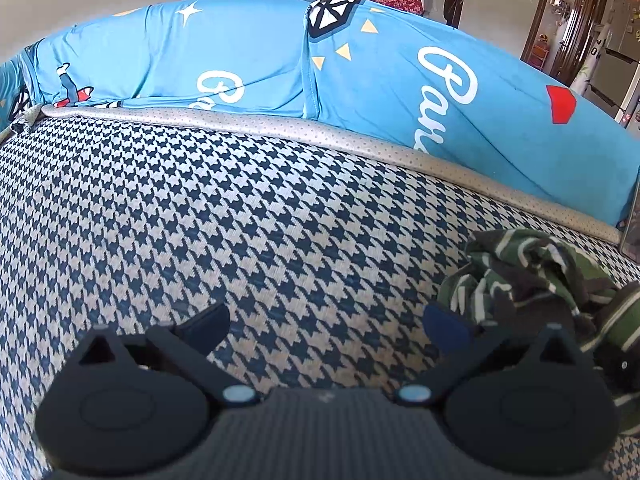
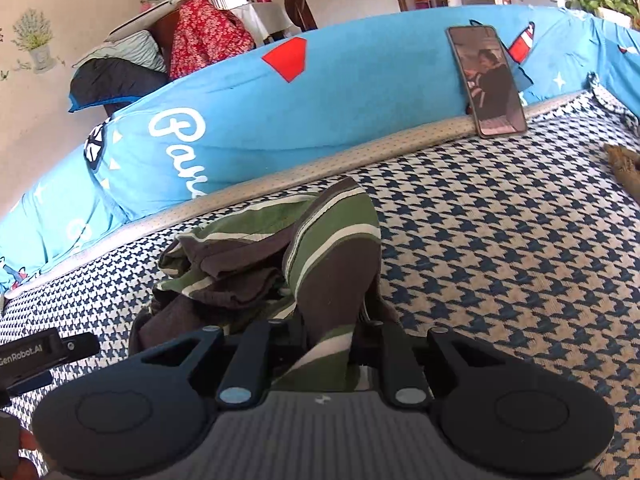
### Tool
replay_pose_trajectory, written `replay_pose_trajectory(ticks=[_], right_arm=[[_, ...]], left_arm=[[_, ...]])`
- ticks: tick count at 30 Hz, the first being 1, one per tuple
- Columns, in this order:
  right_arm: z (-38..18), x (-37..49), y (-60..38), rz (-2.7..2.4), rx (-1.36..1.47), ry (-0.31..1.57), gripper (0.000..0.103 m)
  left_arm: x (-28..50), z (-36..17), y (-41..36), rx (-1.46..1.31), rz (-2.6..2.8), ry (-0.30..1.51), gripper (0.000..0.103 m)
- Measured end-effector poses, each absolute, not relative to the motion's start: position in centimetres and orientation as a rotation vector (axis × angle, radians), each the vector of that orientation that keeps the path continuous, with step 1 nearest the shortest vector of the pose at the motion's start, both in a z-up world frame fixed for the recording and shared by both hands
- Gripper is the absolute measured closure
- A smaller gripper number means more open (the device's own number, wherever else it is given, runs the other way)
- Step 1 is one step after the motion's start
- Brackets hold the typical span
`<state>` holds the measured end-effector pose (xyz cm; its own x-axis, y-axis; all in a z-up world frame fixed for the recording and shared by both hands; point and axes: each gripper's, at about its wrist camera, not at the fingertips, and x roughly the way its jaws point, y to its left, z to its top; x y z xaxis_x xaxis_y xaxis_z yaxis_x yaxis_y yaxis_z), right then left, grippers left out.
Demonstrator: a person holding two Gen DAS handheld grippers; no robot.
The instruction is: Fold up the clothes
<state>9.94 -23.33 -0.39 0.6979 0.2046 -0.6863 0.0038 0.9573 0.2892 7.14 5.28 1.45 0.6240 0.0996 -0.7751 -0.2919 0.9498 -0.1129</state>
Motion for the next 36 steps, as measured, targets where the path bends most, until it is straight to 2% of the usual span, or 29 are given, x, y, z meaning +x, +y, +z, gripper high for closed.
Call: replay_pose_trajectory(ticks=[2,7,18,24,30,33,34,35,36], right_arm=[[-0.4,9.9,-24.3,0.099,0.311,0.797,0.079],[1.6,8.9,-25.0,0.064,0.278,0.674,0.062],[1.7,10.3,-23.5,0.227,0.305,0.646,0.06],[0.8,11.9,-21.4,0.29,0.322,0.651,0.045],[-0.9,13.7,-19.1,0.284,0.306,0.68,0.039],[-1.7,14.4,-18.2,0.27,0.281,0.685,0.039],[-2.0,14.6,-17.9,0.267,0.271,0.692,0.042],[-2.3,14.8,-17.6,0.265,0.26,0.701,0.049],[-2.5,14.8,-17.5,0.266,0.261,0.703,0.066]], left_arm=[[7.2,1.3,4.8,-0.229,0.215,0.875,0.0],[7.3,1.0,3.7,-0.203,0.194,0.887,0.0],[7.6,-1.0,1.6,-0.159,0.146,0.952,0.0],[7.6,-1.6,1.4,-0.152,0.151,0.974,0.0],[7.6,-1.5,1.8,-0.17,0.152,0.982,0.0],[7.4,-1.1,2.0,-0.186,0.148,0.972,0.0],[7.2,-0.8,2.1,-0.19,0.145,0.961,0.0],[7.0,-0.4,2.1,-0.192,0.139,0.945,0.0],[6.9,0.0,2.2,-0.192,0.137,0.926,0.0]])
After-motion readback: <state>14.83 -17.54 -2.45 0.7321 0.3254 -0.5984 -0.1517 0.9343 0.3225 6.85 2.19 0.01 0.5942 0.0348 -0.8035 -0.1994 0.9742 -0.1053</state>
